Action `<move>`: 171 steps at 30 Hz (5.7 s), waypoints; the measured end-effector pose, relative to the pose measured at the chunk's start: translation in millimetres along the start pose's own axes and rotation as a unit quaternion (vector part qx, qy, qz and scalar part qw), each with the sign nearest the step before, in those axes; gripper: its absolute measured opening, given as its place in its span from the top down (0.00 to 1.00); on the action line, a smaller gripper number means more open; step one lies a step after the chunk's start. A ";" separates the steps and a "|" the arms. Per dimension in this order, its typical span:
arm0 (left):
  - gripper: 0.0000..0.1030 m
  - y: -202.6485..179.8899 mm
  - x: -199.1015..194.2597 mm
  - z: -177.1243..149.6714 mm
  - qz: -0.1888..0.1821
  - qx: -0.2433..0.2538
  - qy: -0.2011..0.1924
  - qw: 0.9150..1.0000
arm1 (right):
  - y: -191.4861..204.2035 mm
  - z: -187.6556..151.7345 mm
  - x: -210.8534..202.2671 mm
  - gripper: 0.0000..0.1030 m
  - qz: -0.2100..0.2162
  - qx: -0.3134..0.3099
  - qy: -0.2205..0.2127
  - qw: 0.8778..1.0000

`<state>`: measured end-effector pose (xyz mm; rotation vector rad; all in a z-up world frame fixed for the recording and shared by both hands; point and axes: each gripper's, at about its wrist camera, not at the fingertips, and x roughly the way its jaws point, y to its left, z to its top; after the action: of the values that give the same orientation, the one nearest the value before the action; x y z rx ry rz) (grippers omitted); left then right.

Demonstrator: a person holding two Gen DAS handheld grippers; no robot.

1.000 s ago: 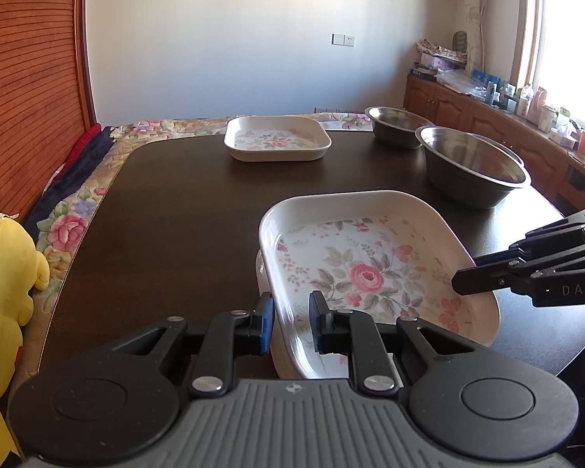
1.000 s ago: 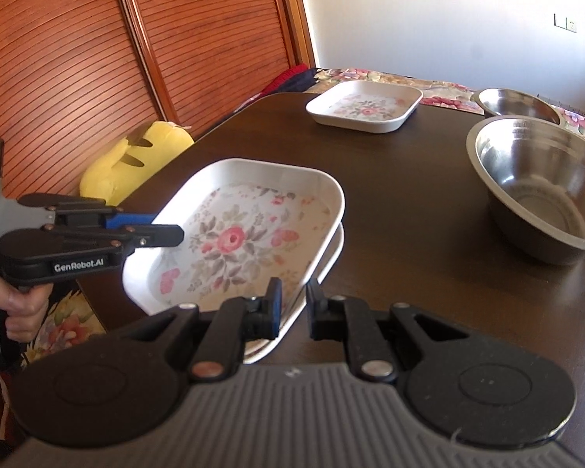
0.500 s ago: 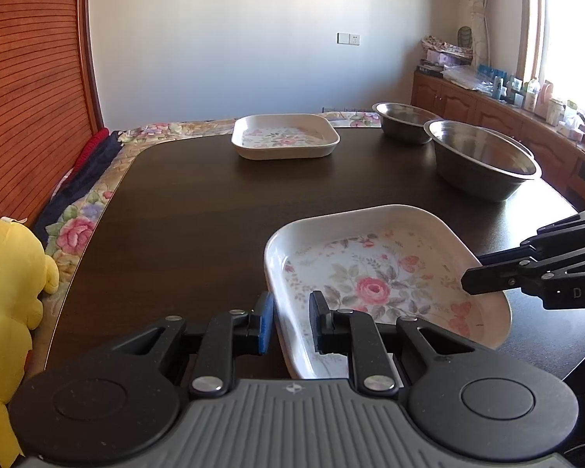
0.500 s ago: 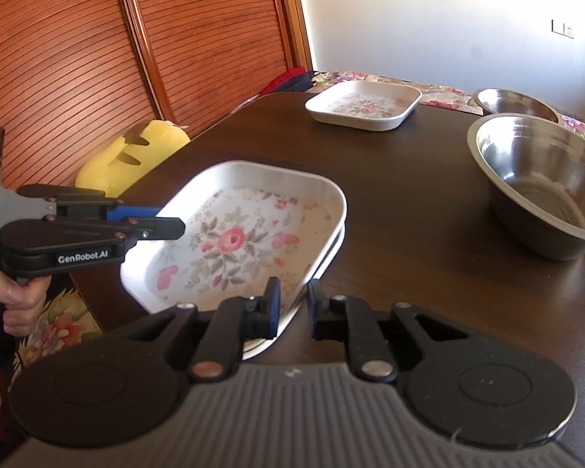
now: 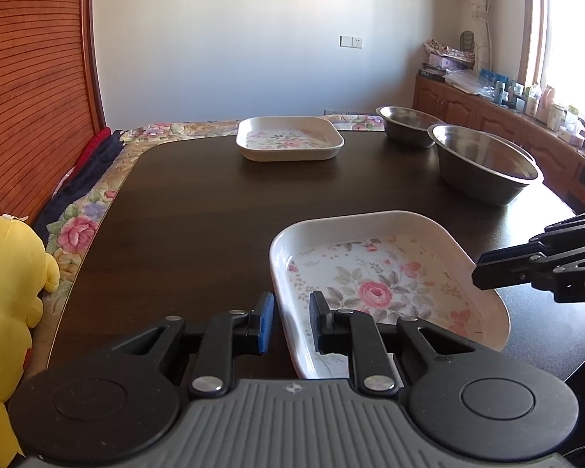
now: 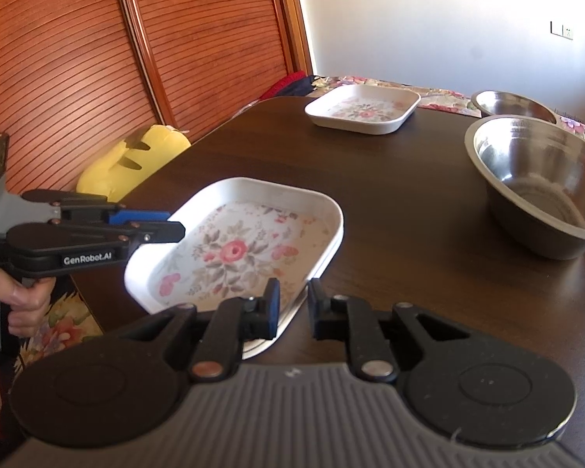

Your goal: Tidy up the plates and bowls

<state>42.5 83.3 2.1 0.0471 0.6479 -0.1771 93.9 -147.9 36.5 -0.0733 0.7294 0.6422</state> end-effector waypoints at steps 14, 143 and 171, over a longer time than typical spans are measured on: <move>0.69 17.8 2.9 37.8 0.006 -0.003 -0.032 0.999 | -15.2 37.6 -17.9 0.83 -0.012 -0.009 -0.040 0.999; 0.77 14.7 53.2 103.6 -0.052 0.005 -0.002 0.999 | -94.7 111.6 47.2 0.85 -0.004 0.043 0.024 0.999; 0.77 -2.4 -7.4 35.7 -0.056 -0.005 0.012 0.998 | -58.5 46.0 -2.1 0.85 0.039 0.031 0.027 0.998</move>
<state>57.5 78.5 35.0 0.0035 0.6761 -0.2815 153.5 -183.4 63.4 -0.0054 0.8058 0.6946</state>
